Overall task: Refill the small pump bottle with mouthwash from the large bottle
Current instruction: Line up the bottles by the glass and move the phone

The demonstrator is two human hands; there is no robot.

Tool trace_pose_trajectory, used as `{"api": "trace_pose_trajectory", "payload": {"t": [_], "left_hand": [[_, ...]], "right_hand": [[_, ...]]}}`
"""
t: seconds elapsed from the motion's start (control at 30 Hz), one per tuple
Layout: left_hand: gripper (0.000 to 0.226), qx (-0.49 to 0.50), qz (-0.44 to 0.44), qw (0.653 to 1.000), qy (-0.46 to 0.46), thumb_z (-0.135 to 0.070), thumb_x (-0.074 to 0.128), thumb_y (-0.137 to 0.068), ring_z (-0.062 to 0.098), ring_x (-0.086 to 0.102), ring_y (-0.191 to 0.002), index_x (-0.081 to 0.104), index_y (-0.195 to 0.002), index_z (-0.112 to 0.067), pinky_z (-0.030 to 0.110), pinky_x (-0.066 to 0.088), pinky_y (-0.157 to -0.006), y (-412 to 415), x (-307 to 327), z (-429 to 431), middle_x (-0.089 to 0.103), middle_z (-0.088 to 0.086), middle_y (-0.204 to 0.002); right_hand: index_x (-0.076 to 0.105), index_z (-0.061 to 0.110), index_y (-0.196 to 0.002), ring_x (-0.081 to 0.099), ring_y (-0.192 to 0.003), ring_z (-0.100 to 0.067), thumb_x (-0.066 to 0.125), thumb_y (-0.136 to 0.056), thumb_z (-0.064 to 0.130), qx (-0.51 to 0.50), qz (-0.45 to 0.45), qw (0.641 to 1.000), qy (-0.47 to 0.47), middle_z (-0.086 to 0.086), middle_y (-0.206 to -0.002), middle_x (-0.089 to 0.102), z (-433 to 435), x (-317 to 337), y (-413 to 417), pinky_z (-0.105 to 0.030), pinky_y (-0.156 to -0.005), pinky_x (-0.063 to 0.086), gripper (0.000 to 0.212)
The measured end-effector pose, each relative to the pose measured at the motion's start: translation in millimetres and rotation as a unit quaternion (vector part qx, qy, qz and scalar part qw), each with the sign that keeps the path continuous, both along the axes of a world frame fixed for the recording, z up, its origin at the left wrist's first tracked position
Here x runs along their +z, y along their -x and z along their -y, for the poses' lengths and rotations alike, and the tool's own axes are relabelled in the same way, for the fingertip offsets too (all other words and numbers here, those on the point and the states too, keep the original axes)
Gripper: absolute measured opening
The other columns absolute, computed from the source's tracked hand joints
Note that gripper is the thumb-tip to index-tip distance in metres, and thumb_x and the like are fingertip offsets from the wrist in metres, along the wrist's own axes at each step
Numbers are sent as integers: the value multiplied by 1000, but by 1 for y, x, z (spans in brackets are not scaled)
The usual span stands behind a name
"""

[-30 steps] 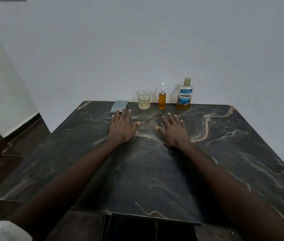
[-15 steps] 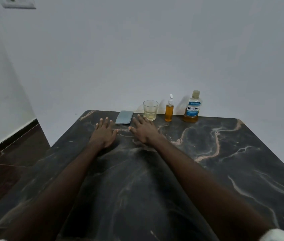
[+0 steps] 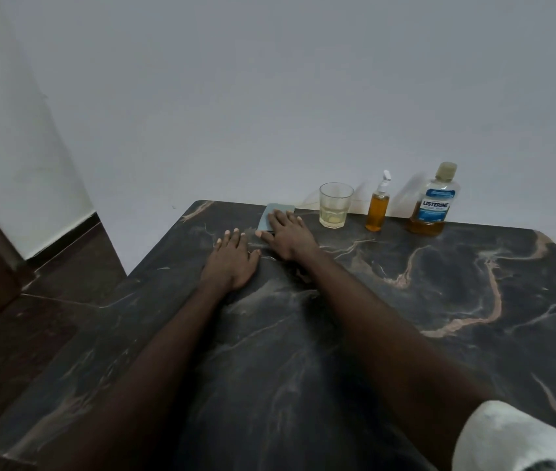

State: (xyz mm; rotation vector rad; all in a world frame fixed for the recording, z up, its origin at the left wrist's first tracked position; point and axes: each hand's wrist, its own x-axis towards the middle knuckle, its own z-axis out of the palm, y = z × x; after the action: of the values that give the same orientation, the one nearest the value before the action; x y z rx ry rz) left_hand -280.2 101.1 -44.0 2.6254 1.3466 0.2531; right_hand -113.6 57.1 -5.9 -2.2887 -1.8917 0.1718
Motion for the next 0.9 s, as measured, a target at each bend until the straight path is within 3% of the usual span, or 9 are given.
{"api": "trace_pose_trajectory", "payload": {"t": [0.5, 0.9], "left_hand": [[62, -4, 8, 1000, -1, -37, 25, -111, 29, 10, -162, 22, -165, -5, 45, 10, -132, 4, 1, 1, 15, 15, -174], [60, -4, 9, 1000, 9, -36, 24, -112, 28, 10, -163, 23, -165, -7, 45, 10, -133, 6, 7, 6, 14, 14, -174]], "right_hand": [[33, 20, -160, 26, -155, -25, 26, -110, 52, 20, 40, 999, -5, -3, -169, 29, 23, -10, 2, -46, -125, 15, 60], [39, 25, -158, 30, -154, -25, 26, -110, 52, 25, 40, 998, -44, -1, -167, 33, 91, -26, 6, -45, -127, 21, 57]]}}
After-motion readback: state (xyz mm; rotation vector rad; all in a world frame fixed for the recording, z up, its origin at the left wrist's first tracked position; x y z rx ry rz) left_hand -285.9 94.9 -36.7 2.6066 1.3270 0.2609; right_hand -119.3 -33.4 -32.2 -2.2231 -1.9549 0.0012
